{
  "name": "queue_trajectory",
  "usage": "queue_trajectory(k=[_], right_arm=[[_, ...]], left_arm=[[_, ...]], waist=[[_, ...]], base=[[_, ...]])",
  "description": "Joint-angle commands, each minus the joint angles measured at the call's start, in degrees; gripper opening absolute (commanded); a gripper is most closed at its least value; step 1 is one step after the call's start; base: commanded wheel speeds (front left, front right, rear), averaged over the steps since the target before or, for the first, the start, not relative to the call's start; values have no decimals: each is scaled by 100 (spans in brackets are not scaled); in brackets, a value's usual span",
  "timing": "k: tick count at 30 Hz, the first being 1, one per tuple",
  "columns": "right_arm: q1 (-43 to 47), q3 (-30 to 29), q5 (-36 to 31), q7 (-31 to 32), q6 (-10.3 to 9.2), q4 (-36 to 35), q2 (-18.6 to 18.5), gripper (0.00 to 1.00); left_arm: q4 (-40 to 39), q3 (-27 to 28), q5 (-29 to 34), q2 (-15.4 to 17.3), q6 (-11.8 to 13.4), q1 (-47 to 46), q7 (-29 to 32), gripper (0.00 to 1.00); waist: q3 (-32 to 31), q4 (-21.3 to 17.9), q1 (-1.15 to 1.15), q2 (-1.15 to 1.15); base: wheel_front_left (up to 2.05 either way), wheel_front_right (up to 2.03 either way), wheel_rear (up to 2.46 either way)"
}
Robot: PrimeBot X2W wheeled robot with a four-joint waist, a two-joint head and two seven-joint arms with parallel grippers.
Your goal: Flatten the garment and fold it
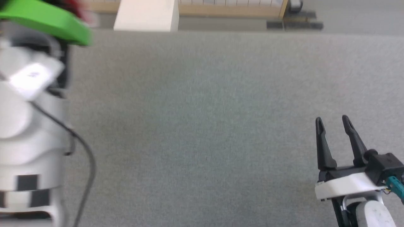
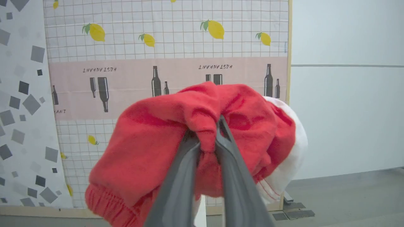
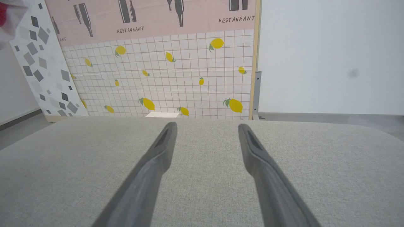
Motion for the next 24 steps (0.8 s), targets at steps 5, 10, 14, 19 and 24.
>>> queue_trajectory(k=[5,10,14,19,24], right_arm=[[187,-16,-9,-28,-9,5,5,100],[218,34,-17,-28,-9,-14,5,100],[211,84,-21,-28,-9,-10,5,100],[170,135,-14,-28,-9,-29,5,100],[143,185,9,-28,-9,-44,5,100]], left_arm=[[-29,-611,-99,-568,-141,5,-30,0],[100,-1168,-315,-1046,-212,262,43,0],[320,-1594,-549,-1290,-239,608,132,0],[899,-2101,-930,-1436,-255,1074,490,0],[1775,-2543,-1214,-1481,-217,1343,1232,0]], waist=[[-500,-395,1,0],[-497,-754,1,0],[-445,-1024,1,0],[-307,-1319,1,0],[-186,-1475,1,0]], base=[[0,0,0],[0,0,0],[0,0,0],[0,0,0],[0,0,0]])
